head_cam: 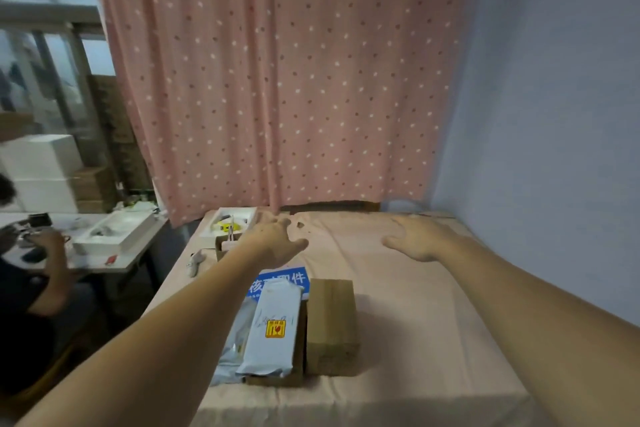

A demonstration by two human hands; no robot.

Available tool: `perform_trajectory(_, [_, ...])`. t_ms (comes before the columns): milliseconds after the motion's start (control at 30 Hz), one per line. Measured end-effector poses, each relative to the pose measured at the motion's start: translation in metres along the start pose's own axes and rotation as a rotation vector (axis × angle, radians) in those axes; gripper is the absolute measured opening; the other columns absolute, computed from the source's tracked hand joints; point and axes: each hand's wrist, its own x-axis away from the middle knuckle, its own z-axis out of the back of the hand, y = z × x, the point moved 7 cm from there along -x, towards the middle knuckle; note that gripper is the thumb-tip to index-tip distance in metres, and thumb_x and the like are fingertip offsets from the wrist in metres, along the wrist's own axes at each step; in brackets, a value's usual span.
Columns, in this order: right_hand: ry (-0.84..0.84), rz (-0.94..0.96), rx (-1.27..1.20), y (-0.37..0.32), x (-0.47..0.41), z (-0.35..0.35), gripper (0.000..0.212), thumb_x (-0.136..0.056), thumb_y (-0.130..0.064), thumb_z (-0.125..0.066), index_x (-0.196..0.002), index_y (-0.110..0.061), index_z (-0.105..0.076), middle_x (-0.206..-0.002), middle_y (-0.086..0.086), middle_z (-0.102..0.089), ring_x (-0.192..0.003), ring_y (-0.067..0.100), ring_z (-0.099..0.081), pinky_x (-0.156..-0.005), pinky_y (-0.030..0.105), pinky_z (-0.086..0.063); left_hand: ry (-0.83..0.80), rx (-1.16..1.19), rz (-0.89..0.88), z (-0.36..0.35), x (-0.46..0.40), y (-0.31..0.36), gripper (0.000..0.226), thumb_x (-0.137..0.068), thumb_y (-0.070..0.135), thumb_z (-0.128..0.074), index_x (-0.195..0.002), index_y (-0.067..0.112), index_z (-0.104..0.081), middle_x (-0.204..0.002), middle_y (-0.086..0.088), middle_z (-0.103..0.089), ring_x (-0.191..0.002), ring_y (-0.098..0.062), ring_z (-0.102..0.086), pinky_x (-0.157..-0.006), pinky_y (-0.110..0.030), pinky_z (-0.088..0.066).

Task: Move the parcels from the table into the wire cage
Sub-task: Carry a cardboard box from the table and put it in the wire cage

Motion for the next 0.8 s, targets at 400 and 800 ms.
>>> perform_trajectory(400, [-0.341,-0.270,-0.422,0.019,-0.112,-0.223,0.069,-0.108,-0.048,-0.048,-0.162,-0.009,-0.029,-0.168,0.012,-0.032,-0.151,0.031,-0.038,-0.119,0.036,-0.035,-0.455,0.535,0.243,-0.232,-0.123,-0.031,0.054,-0.105,0.033,-0.056,-0.139,-0.008,-0.051,-0.107,-0.008,-0.059,-0.090,-0.020,-0.053,-0.077,-0.031,-0.043])
perform_trajectory(800, [-0.574,-0.611,-0.932,0.013,-0.120,-0.375,0.050,-0.105,-0.044,-0.055,-0.137,-0.006,-0.061,-0.125,0.014,-0.071,-0.104,0.030,-0.070,-0.087,0.038,-0.060,-0.498,0.683,0.435,-0.354,-0.142,-0.037,0.059,-0.100,0.037,-0.053,-0.149,0.005,-0.044,-0.141,-0.013,-0.058,-0.126,-0.032,-0.058,-0.108,-0.041,-0.046])
